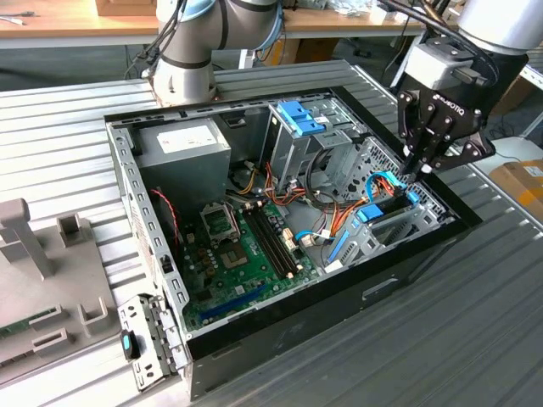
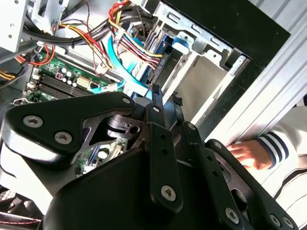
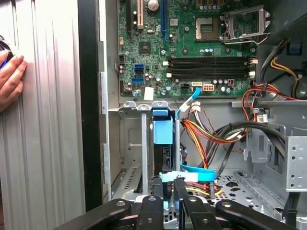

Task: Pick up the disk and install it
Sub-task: 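Insert the disk into the insertion slot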

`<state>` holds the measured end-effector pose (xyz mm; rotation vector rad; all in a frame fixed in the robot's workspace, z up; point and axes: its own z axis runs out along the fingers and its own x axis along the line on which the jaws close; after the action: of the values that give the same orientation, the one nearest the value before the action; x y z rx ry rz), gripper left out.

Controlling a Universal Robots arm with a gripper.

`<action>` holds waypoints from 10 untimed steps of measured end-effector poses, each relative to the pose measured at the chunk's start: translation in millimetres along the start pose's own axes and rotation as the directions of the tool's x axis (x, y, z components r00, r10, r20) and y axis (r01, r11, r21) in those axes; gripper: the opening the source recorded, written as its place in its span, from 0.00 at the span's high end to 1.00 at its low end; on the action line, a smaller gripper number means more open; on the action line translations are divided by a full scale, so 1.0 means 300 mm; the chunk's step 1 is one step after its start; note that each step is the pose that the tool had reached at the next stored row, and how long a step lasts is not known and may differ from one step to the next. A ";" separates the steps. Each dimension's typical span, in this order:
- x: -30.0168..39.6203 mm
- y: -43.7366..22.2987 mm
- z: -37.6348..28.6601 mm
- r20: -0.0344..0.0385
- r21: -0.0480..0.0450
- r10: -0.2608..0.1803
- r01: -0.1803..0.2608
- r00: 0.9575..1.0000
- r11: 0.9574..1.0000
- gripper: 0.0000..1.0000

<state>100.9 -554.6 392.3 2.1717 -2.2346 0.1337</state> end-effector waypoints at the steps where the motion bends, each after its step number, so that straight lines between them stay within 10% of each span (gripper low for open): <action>1: 0.006 0.000 0.002 -0.001 0.000 0.000 0.000 1.000 1.000 0.76; 10: -0.006 0.014 0.011 -0.002 0.000 0.000 0.000 1.000 1.000 0.76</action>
<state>96.8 -552.8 388.8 2.1707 -2.2334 0.1361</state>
